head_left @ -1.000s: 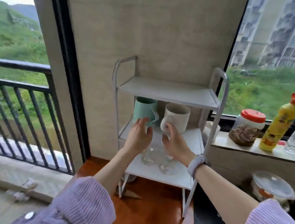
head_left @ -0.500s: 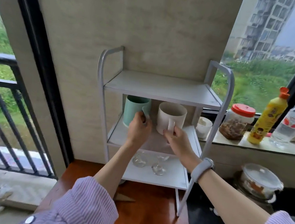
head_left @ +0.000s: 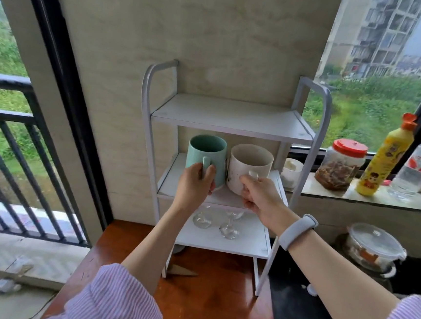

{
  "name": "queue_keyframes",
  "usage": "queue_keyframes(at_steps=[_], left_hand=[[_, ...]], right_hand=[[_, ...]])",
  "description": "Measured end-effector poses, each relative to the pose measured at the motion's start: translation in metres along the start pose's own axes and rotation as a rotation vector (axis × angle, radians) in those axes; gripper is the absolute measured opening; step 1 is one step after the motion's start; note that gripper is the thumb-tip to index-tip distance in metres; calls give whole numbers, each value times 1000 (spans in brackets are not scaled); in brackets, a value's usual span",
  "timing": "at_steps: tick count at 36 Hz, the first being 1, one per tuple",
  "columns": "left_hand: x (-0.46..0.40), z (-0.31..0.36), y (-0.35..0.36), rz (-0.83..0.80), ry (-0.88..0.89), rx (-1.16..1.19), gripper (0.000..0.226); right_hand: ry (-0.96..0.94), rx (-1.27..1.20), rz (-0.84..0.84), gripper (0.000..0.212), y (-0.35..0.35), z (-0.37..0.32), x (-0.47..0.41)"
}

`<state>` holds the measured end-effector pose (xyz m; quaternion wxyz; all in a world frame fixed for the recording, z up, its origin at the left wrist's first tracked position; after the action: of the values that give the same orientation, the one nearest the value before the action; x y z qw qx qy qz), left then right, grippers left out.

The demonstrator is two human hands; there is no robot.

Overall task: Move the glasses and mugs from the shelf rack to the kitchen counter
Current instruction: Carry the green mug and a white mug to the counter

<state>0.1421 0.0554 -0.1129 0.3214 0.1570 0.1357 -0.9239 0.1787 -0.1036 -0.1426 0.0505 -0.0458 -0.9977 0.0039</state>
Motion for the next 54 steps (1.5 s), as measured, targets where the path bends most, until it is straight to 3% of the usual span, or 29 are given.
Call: queue_keyframes(at_steps=[4, 13, 18, 25, 32, 39, 48, 54], left_hand=[[6, 2, -3, 64, 41, -73, 27], [58, 13, -33, 219, 138, 30, 25], [99, 19, -53, 292, 229, -25, 25], [164, 24, -52, 227, 281, -27, 24], [228, 16, -17, 65, 217, -3, 15], [305, 47, 63, -115, 198, 38, 17], [491, 131, 207, -457, 256, 163, 28], [636, 201, 286, -688, 295, 319, 29]], right_hand=[[-95, 24, 57, 33, -8, -3, 7], [-320, 88, 61, 42, -38, 1, 53], [-340, 8, 48, 49, -57, 24, 87], [-360, 26, 141, 40, -105, 67, 126], [-252, 6, 280, 44, -187, 114, 160], [-213, 62, 519, 59, -321, 137, 214], [-142, 150, 886, 52, -546, 155, 343], [-90, 213, 1172, 33, -681, 158, 454]])
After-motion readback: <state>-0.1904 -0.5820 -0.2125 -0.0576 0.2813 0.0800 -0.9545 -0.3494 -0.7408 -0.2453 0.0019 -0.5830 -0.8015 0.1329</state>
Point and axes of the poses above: each hand's wrist, its own x-axis away from the middle knuckle, its own y-axis out of the palm, z = x × y, the point moved 10 cm from there along -x, towards the middle knuckle, and after that the axes turned 15 degrees about z, right-handed, at the moved point
